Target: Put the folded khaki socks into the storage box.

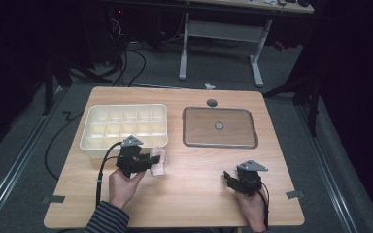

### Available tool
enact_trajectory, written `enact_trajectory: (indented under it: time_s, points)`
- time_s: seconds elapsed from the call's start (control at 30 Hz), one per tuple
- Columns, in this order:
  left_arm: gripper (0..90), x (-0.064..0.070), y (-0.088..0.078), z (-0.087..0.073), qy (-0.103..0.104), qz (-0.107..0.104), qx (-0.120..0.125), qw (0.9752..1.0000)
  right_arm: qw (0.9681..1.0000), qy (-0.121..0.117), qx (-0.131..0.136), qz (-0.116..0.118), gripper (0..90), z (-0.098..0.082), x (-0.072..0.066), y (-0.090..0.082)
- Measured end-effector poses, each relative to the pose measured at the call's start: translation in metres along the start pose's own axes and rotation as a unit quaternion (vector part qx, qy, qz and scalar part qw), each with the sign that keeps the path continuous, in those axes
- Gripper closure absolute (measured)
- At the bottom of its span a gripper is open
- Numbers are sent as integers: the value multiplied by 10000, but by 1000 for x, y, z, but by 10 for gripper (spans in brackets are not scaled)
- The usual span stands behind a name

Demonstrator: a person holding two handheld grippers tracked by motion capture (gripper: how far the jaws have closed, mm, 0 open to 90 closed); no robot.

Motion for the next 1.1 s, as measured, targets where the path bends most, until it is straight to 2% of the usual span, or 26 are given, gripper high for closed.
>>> enact_trajectory:
  time_s: [0.13,0.27,0.5,0.8,1.1]
  points:
    - [720,-3,-3,-1,46,35,-6,10000,10000,0,7,1,405,0,0,0]
    - [720,-7,-4,-2,-20,111,-43,9999,10000,-7,7,0,405,0,0,0]
    - [720,-16,-14,-3,-163,223,37,9996,10000,-4,6,-3,404,0,0,0]
    - [720,-26,-24,-4,-272,257,59,9993,10000,-3,7,-3,404,0,0,0]
    - [720,-40,-41,-3,-423,354,205,9983,10000,1,8,-2,403,0,0,0]
Point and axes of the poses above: each handheld gripper's, and its own axes: y roughly forward along the jaws, z roughly out of its top, x roughly to its right, the point moved 5 cm from there along y, roughly forward along the jaws, and after that the axes turned 7 degrees about -x, right-handed, at the moved point
